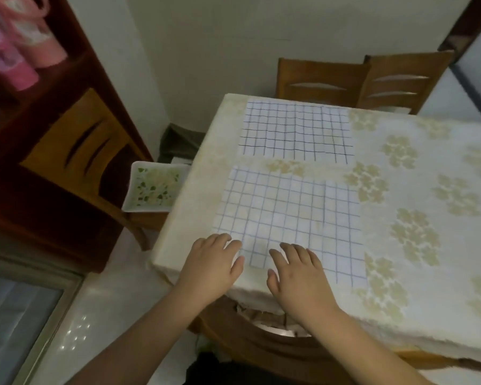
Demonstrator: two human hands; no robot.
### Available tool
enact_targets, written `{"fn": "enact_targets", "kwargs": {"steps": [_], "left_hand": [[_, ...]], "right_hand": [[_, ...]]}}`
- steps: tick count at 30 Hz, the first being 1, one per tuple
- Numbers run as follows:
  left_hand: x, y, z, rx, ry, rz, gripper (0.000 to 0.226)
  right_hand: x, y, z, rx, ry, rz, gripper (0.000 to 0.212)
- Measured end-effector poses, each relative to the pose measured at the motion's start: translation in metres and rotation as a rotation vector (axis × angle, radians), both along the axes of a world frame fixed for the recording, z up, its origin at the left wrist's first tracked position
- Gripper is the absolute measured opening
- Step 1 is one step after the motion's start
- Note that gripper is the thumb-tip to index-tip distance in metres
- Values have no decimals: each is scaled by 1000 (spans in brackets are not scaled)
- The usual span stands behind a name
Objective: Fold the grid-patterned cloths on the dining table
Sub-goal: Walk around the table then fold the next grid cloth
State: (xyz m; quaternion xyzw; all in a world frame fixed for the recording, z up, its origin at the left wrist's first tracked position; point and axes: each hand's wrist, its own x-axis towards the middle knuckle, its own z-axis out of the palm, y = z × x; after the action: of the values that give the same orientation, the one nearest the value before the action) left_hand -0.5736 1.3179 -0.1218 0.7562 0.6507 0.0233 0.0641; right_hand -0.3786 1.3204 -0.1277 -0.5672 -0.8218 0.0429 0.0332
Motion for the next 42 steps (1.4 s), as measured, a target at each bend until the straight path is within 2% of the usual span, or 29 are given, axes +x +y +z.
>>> {"fn": "enact_targets", "kwargs": {"steps": [6,8,12,17,23,25,28,31,34,38,42], "left_hand": [[-29,42,-33,-36,-69,-171,48],[-46,53,-42,-27,-96,-193,46],[-81,76,-59,-144,-113,-232,42],[-96,105,-75,-152,-135,-214,41],[-92,119,-88,-180,-262,-153,33],[-93,125,-102,-277,-352,-43,30],[-89,133,-124,-518,-667,338,28],[-82,137,-143,-597,-834,685,36],[-75,143,-156,-554,-773,824,39],[-58,142,-153,-470,-480,771,36],[-57,143,-155,-499,-344,757,37]], "right_hand": [[-29,17,-17,-55,-57,-164,36],[-42,24,-19,-63,-49,-219,39],[-72,32,-21,-77,-69,-266,41],[-90,38,-30,-122,-110,-275,44],[-82,59,-52,-194,-104,-253,46],[-79,66,-61,-228,-101,-242,46],[-72,72,-74,-341,-88,-204,47],[-64,75,-85,-435,-92,-202,50],[-55,77,-97,-478,-76,-227,54],[-46,78,-112,-546,-62,-278,58],[-39,74,-120,-561,-43,-280,57]]}}
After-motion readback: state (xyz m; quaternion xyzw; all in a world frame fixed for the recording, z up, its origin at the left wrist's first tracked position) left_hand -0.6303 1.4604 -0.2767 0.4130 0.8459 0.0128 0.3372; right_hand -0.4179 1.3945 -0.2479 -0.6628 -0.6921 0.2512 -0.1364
